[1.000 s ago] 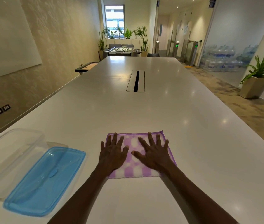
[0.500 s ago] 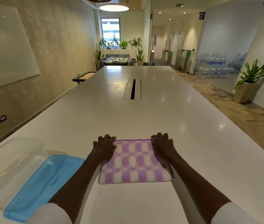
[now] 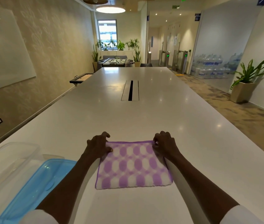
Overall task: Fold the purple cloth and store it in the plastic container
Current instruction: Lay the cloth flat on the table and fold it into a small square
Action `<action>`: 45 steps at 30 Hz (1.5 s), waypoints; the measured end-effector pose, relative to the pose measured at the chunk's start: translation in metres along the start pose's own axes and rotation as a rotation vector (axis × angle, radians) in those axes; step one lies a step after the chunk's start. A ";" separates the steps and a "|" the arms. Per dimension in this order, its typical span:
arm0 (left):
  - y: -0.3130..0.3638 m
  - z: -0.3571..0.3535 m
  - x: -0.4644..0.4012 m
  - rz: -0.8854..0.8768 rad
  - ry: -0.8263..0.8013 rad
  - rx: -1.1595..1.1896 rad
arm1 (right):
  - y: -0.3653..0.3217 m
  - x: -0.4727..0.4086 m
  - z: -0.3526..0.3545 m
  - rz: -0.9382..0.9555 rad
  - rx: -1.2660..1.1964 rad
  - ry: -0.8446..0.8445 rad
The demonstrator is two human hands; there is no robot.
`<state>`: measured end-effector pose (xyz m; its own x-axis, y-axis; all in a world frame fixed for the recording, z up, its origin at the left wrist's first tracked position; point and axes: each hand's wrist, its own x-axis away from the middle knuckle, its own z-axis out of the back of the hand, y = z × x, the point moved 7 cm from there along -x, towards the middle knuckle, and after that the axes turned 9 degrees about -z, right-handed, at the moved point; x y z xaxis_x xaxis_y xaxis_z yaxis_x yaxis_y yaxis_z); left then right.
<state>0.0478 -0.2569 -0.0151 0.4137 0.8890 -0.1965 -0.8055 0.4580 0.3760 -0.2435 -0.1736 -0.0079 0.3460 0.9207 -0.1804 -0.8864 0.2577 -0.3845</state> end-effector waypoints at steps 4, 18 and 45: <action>0.004 0.015 0.017 -0.088 0.122 0.152 | 0.005 0.011 0.005 0.024 -0.212 0.026; 0.039 0.065 0.056 -0.088 -0.210 0.989 | -0.005 0.045 0.066 0.075 -0.985 -0.665; -0.024 -0.015 0.020 0.379 0.225 0.832 | 0.027 -0.013 -0.018 -0.303 -0.575 -0.172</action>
<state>0.0695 -0.2499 -0.0423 0.0247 0.9975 -0.0664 -0.2720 0.0707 0.9597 -0.2664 -0.1838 -0.0320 0.4578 0.8781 0.1395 -0.4367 0.3587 -0.8250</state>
